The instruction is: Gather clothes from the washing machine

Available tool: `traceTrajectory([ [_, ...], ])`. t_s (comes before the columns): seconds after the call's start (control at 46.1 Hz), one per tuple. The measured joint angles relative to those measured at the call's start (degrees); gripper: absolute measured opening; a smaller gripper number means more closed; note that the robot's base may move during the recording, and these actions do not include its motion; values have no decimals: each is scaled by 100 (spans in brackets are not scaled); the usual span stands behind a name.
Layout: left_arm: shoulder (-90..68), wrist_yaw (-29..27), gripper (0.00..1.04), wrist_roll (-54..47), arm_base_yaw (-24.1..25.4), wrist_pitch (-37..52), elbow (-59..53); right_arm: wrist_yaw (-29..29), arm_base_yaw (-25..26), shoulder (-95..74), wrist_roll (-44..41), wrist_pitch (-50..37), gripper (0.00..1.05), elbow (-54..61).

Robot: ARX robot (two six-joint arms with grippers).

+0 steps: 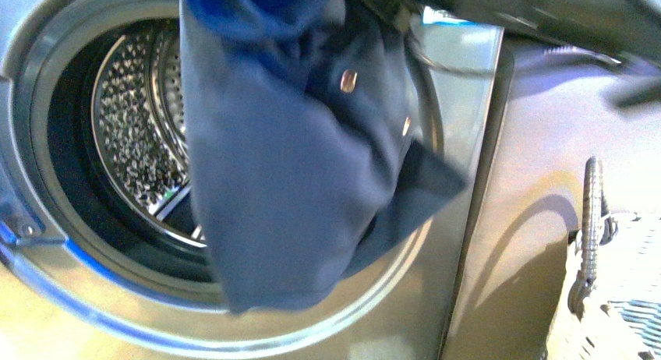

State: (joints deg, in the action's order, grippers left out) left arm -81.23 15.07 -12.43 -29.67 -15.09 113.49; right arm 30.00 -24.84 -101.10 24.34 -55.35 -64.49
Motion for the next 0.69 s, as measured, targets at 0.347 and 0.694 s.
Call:
traceTrajectory([
  [0.347,0,-2,7,-2,0,0,0,-1235,-369,-164,-334,-446,82,-11],
  [0.694,0,9,20,0,0,0,0,-1475,-286,341,-297,-1043,35,767],
])
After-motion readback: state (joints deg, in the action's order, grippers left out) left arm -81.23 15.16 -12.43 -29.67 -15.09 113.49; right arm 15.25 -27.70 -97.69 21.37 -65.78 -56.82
